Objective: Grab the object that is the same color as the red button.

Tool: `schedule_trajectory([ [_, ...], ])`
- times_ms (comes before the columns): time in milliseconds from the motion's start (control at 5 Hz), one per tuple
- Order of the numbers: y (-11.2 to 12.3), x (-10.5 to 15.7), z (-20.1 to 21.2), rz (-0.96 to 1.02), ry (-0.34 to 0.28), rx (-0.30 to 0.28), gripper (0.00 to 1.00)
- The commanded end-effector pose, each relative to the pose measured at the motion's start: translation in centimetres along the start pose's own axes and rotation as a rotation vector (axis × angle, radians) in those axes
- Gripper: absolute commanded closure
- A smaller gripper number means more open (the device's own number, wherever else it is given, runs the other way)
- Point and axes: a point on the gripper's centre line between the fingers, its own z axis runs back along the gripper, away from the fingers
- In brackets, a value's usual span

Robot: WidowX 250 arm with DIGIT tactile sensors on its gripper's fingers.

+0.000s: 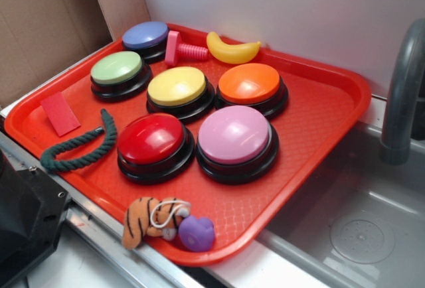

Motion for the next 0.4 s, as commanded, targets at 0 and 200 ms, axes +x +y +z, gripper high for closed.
schedule_trajectory([
  [0,0.0,0.0,0.0,0.000,0.000,0.000,0.00],
  [200,0.9,0.5,-1.1,0.134,-0.012,0.001,0.00],
])
